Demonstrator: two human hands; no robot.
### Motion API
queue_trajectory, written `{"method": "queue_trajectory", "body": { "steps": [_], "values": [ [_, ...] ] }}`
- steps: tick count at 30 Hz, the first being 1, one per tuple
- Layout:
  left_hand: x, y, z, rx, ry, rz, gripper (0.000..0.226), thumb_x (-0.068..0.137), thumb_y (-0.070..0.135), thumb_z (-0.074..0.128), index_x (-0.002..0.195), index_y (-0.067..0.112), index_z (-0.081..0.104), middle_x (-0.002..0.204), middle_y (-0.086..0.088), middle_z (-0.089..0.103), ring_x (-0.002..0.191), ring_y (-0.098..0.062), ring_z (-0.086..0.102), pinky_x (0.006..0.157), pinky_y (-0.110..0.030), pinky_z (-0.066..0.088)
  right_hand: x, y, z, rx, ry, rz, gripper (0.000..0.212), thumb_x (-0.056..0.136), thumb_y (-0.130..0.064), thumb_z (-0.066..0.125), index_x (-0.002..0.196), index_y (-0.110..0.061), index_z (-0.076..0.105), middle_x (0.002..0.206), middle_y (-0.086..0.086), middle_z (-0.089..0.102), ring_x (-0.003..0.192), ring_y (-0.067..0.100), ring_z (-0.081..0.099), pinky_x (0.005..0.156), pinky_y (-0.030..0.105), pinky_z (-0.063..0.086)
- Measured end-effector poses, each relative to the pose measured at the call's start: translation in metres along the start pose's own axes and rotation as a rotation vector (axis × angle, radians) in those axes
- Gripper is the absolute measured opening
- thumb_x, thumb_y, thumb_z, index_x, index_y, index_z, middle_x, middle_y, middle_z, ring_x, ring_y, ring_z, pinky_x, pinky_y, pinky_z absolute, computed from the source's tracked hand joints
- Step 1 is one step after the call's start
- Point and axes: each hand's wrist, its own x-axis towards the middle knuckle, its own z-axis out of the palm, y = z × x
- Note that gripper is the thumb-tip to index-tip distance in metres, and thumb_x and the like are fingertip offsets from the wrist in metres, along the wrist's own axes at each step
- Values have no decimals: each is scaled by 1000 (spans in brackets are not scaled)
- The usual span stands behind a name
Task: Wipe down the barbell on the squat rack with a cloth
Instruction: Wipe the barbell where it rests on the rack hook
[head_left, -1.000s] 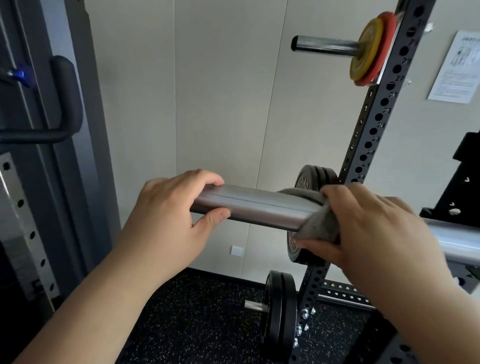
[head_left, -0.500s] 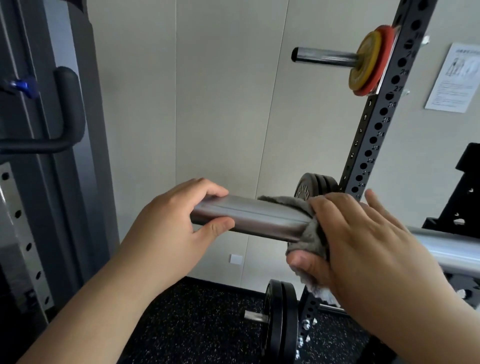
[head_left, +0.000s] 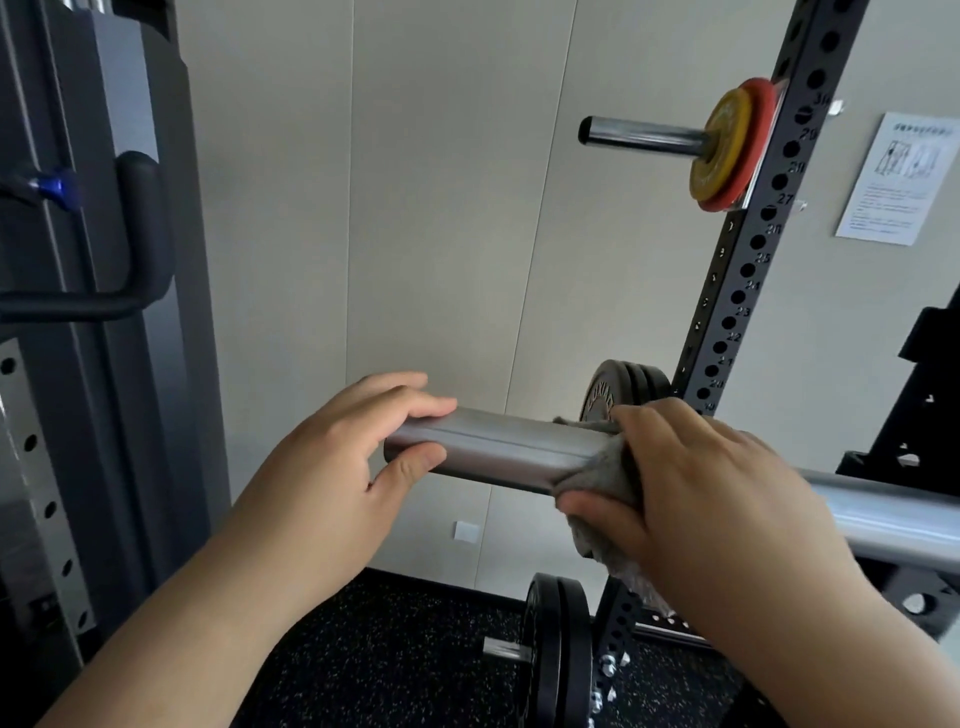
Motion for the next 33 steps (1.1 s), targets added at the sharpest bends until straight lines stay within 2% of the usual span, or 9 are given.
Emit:
{"method": "queue_trajectory", "body": {
  "steps": [4,8,12,14,19,23,25,29,33],
  "values": [
    [0,3,2,-17,12,-17,29,93,44,63,122,45,68,118,34,63,113,16,54,87,-1,37,22,-44,18,0,53,-11,66,87,-79,36,86,-19,65,80,-1,62,73,26,62,68,39,49],
    [0,-1,0,-30,11,-40,33,94,48,60,127,44,63,119,34,64,112,14,56,87,-1,38,12,-44,22,18,115,-196,68,94,-63,49,136,-10,61,113,2,66,96,26,66,82,41,55],
    [1,-11,-1,-112,32,-100,31,100,45,52,128,42,62,123,30,67,119,12,58,92,-3,39,13,-28,-18,19,-108,38,109,78,-91,34,160,-21,22,103,-11,68,81,17,67,66,32,54],
    [2,-14,2,-143,58,-108,30,100,45,52,126,41,65,118,28,69,116,11,60,92,-6,43,29,-33,-27,-24,-187,113,117,66,-102,16,154,-25,20,82,-12,63,67,16,60,58,31,54],
    [-2,-16,7,-281,72,-154,24,100,42,57,122,40,66,115,22,73,113,3,66,97,-19,48,54,-65,3,5,-106,-85,79,77,-95,15,83,-26,52,71,-8,55,64,21,55,53,31,38],
    [-5,-19,6,-443,26,-172,24,101,24,63,121,36,65,121,15,73,116,-6,68,101,-24,49,38,-57,8,12,-52,-224,76,90,-78,23,121,-20,60,95,-4,65,74,22,66,58,34,49],
    [-7,-19,4,-435,18,-171,30,100,20,65,125,38,64,126,21,71,118,-2,67,99,-15,47,33,-46,-8,70,-121,-107,82,94,-78,15,150,-23,36,108,-6,65,86,20,69,69,37,58],
    [-8,-17,6,-437,24,-186,38,100,21,65,133,39,61,128,25,70,118,1,67,103,-24,47,59,-58,-21,-46,-267,-67,65,100,-70,9,121,-32,57,74,-4,48,76,25,57,70,35,53],
    [-7,-14,2,-397,17,-142,31,100,13,66,119,38,67,121,23,73,114,0,68,99,-19,49,82,-104,1,86,-252,-173,44,106,-60,32,107,-25,58,76,-2,46,76,26,51,66,34,48]
  ]
}}
